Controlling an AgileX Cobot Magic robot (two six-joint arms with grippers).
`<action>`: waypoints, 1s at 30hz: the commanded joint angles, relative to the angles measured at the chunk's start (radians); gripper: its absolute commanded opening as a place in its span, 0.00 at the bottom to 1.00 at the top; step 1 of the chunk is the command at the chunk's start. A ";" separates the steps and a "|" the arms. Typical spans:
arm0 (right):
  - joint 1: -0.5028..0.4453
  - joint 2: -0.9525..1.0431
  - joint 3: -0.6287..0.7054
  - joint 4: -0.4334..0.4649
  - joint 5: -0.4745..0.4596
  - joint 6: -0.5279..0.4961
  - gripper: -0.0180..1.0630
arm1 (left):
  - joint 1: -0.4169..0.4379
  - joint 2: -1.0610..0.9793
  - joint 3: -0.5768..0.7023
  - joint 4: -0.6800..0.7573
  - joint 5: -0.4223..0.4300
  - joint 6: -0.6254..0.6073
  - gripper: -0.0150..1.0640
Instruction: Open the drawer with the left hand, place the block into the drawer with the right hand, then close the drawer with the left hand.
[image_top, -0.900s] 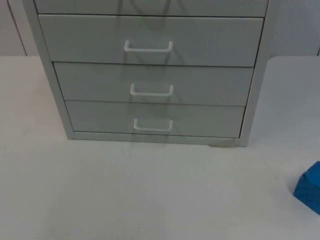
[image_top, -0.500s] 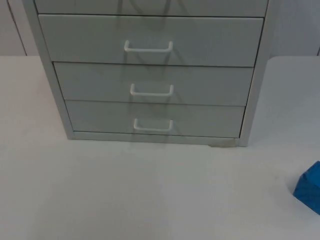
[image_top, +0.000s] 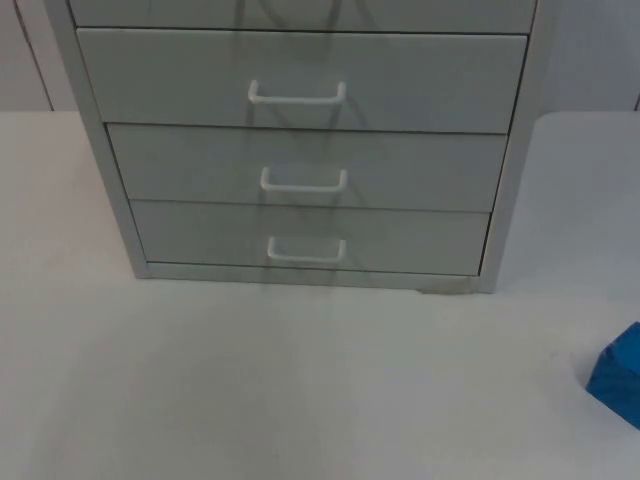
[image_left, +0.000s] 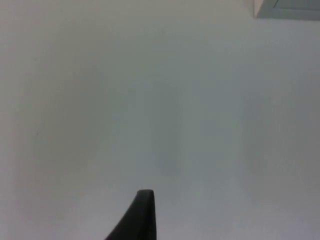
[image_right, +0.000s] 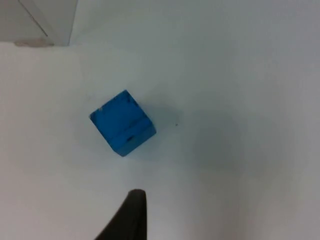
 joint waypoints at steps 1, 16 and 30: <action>-0.008 0.032 -0.006 -0.008 -0.013 0.003 0.99 | -0.006 0.032 -0.007 0.005 -0.024 -0.007 0.99; -0.008 0.106 -0.006 -0.008 -0.045 -0.001 0.99 | -0.006 0.088 -0.007 0.005 -0.031 -0.005 0.99; -0.008 0.106 -0.006 -0.008 -0.049 -0.001 0.99 | -0.008 0.126 -0.007 -0.220 -0.052 0.220 0.46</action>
